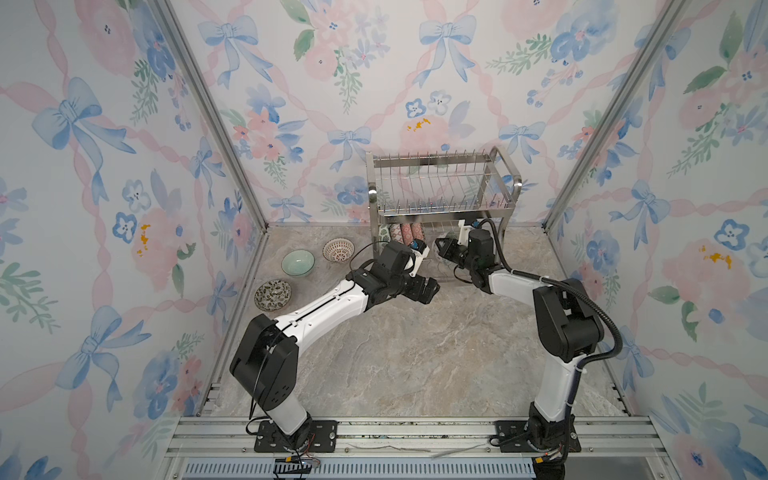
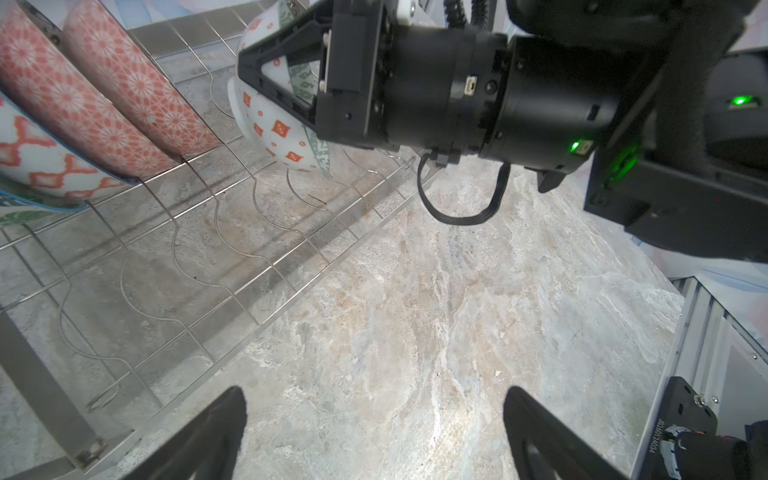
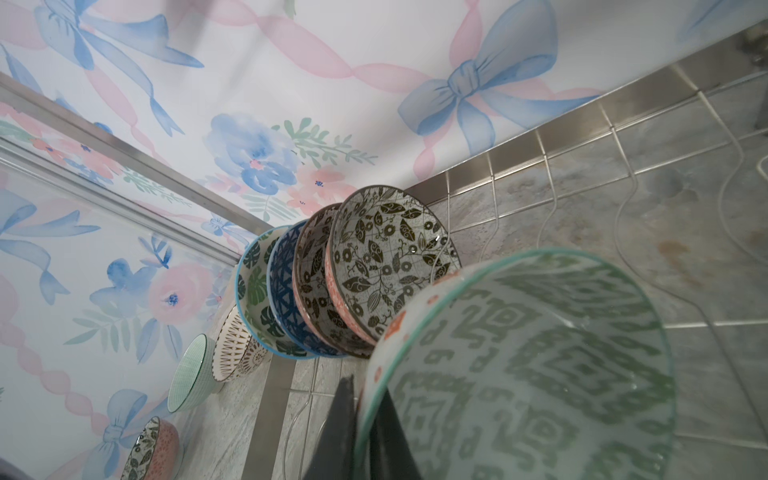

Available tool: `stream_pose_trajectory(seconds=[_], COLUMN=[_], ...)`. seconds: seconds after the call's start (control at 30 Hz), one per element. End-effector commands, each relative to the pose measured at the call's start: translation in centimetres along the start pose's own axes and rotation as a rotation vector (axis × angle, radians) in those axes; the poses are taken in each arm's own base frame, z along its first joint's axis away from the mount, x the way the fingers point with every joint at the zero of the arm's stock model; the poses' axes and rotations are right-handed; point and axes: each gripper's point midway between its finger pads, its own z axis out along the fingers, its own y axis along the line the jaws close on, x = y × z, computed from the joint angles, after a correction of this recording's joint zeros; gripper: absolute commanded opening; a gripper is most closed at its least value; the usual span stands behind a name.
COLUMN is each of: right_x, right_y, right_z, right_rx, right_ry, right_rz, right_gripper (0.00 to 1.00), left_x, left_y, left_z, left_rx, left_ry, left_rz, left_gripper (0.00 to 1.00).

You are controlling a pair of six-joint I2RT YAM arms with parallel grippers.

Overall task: Load the bowls into the dish rack
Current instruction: 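Lift the green-geometric bowl with the right gripper into the rack slot beside the others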

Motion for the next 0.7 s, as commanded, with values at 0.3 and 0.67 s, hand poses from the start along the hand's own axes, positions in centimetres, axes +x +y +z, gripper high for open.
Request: stream_pose_trajectory(seconds=[0.3,0.67], right_x=[-5.0,-4.7], right_y=[1.2,2.2], right_z=[3.3,5.1], right_rx=[-0.163,-0.268], right_ry=[-0.133,-0.130], right_rz=[0.044,0.079], right_gripper=[0.04,0.04], left_x=[-2.1,-5.4], left_y=[1.4,1.5], left_z=[0.3,-0.7], left_rx=[0.005,-0.041], left_ry=[-0.038,-0.195], left_rz=[-0.022,-0.026], left_gripper=[0.98,0.98])
